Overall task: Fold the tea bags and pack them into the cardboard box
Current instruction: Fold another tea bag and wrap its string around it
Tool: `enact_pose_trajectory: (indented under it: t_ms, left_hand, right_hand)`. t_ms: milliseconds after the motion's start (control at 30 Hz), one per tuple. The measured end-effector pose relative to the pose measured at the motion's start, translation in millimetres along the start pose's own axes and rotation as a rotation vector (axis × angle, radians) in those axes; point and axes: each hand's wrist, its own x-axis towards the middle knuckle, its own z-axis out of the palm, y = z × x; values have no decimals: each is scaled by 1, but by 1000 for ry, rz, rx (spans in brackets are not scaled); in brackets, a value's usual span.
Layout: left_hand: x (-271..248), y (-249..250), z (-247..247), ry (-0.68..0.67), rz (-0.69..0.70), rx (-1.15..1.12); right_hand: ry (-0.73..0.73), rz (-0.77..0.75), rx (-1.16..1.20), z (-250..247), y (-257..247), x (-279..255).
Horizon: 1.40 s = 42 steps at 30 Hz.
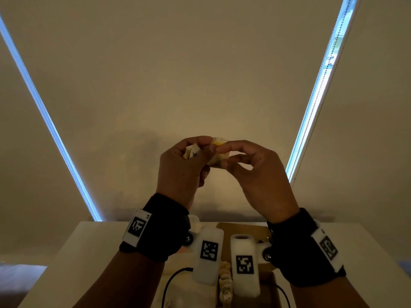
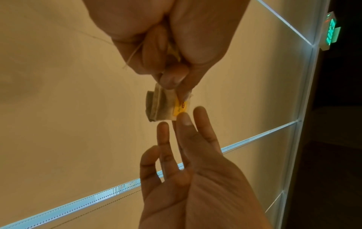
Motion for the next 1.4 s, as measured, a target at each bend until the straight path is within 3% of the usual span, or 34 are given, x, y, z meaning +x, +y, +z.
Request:
enact_pose_trajectory:
  t_ms: [267, 467, 667, 867, 1233, 1400]
  left_hand:
    - [-5, -19, 7, -81, -74, -40]
    - [-11, -43, 10, -140, -115, 7]
    - [-24, -76, 14, -169, -191, 33]
    - [-35, -108, 13, -116, -232, 93]
    - [-97, -213, -8, -66, -514, 170]
    - [-124, -246, -18, -44, -626, 252]
  right_hand:
    - [28, 162, 91, -7, 16, -12]
    - [19, 147, -44, -16, 40, -24]
    - [27, 291, 26, -20, 69, -45]
    - [-34, 370, -48, -18, 93, -64]
    - [-41, 630, -218, 3, 179, -144]
    - [-100, 770, -168, 10, 206, -185]
